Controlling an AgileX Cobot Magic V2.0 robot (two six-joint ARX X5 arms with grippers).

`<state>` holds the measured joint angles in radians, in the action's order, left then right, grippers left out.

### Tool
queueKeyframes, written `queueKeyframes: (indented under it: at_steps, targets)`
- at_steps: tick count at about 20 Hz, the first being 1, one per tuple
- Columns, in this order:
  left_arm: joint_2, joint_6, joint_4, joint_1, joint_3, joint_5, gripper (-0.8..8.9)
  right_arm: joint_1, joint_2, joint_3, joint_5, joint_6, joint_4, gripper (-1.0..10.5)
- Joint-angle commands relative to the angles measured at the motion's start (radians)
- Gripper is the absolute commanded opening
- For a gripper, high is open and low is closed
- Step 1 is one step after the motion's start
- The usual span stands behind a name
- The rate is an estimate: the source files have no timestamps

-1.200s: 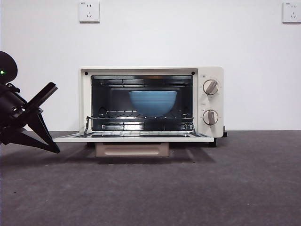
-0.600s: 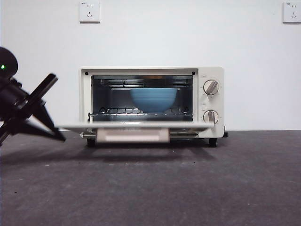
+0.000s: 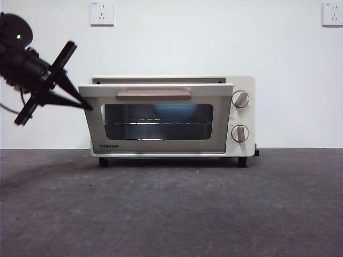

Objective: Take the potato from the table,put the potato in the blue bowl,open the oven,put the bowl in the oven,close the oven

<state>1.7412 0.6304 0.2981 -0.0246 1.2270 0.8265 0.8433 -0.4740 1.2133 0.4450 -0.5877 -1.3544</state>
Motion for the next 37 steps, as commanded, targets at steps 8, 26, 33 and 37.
queueKeyframes:
  at_steps: [8,26,33,37]
  targets:
    - [0.007,0.028,-0.062,-0.01,0.123,-0.123,-0.06,0.001,0.0,-0.008,0.044,-0.015,-0.023,-0.1]
    - [-0.262,-0.303,0.224,-0.021,0.123,-0.124,-0.06,0.001,0.0,-0.008,0.046,-0.011,-0.023,0.0]
    - [-0.672,-0.372,0.291,-0.031,0.123,-0.243,-0.04,0.001,0.0,-0.008,0.046,-0.011,-0.023,0.0]
    - [-0.797,-0.372,0.284,-0.031,0.123,-0.243,-0.04,0.001,0.0,-0.008,0.046,-0.011,-0.023,0.0]
